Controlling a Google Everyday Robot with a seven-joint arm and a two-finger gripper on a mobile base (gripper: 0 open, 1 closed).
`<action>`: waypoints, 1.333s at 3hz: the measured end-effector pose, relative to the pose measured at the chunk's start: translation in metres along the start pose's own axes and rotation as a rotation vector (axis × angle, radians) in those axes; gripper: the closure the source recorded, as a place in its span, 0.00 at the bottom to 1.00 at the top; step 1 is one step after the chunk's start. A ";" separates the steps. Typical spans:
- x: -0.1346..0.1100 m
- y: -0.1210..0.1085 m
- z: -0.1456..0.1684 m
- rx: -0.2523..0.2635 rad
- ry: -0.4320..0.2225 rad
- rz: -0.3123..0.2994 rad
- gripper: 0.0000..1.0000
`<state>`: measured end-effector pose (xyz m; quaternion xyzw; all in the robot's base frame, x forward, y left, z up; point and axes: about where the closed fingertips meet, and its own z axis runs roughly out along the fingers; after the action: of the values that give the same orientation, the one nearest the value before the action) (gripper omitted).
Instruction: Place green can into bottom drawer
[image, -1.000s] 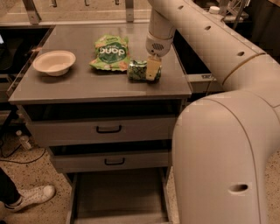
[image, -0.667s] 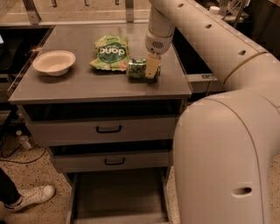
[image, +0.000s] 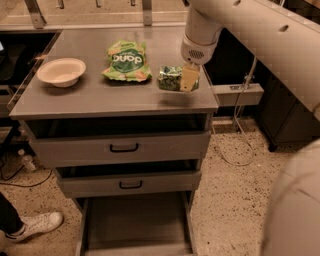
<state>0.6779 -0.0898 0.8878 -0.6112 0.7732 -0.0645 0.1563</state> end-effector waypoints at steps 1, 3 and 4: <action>0.026 0.043 -0.005 -0.022 0.013 0.041 1.00; 0.034 0.050 0.006 -0.043 0.040 0.028 1.00; 0.044 0.068 -0.009 -0.035 0.039 0.046 1.00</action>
Offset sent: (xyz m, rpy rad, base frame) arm -0.0414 -0.0137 -0.0098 0.0064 0.0230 -0.0357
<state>0.6032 -0.1169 0.8690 -0.5945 0.7910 -0.0591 0.1319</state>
